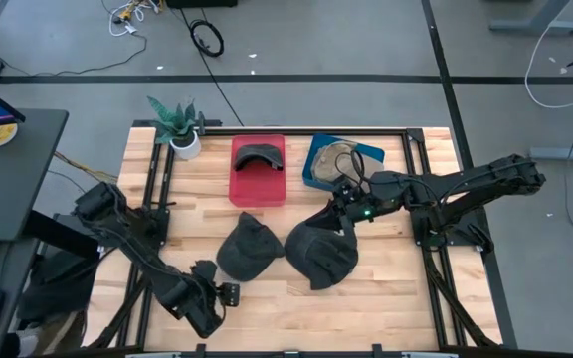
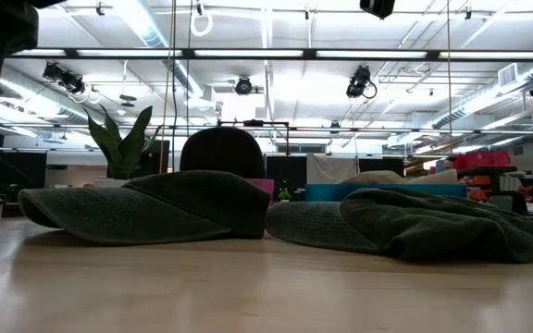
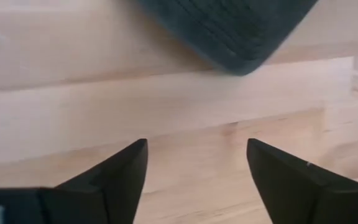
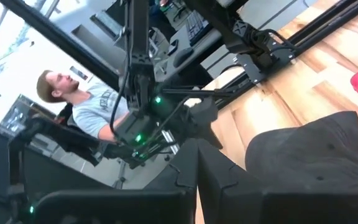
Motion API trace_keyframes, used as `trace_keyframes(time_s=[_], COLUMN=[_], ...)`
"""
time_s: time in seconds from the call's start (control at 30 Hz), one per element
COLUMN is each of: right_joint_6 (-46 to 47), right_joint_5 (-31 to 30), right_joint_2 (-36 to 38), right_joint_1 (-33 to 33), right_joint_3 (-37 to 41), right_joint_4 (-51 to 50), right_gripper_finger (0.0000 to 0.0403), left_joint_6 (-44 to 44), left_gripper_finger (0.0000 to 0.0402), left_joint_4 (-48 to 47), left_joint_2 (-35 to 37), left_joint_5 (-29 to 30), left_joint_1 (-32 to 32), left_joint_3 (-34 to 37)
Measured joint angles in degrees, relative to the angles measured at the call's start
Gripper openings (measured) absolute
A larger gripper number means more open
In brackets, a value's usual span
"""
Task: Pick & Place hat
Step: Put the left black cap into the blue bin
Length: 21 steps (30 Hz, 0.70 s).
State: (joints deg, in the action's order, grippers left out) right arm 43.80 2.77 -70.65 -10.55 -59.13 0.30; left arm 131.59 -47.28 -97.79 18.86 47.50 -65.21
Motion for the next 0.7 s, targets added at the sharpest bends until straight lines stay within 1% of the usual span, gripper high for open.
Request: trace_keyframes(time_s=[0.03,0.13,0.17,0.33,0.7], right_joint_6=[0.7,1.8,2.2,4.7,7.8], right_joint_5=[-0.6,-0.8,-0.9,-1.9,-3.9], right_joint_2=[0.0,0.0,0.0,0.0,0.0], right_joint_1=[0.0,0.0,0.0,0.0,0.0], right_joint_3=[0.0,0.0,0.0,0.0,0.0], right_joint_4=[0.0,0.0,0.0,0.1,0.2], right_gripper_finger=[0.0006,0.0006,0.0006,0.0006,0.0006], left_joint_6=[0.1,-0.1,-0.2,-0.2,-0.7], left_gripper_finger=[0.0288,0.0306,0.031,0.0313,0.0309], left_joint_4=[1.0,4.0,4.3,3.4,5.3], left_joint_2=[-0.4,-1.8,-2.2,-4.3,-9.9], left_joint_5=[0.7,6.6,7.7,7.6,11.2], left_joint_1=[-0.2,-1.0,-1.5,-3.4,-5.1], left_joint_3=[0.0,0.0,0.0,0.0,0.0])
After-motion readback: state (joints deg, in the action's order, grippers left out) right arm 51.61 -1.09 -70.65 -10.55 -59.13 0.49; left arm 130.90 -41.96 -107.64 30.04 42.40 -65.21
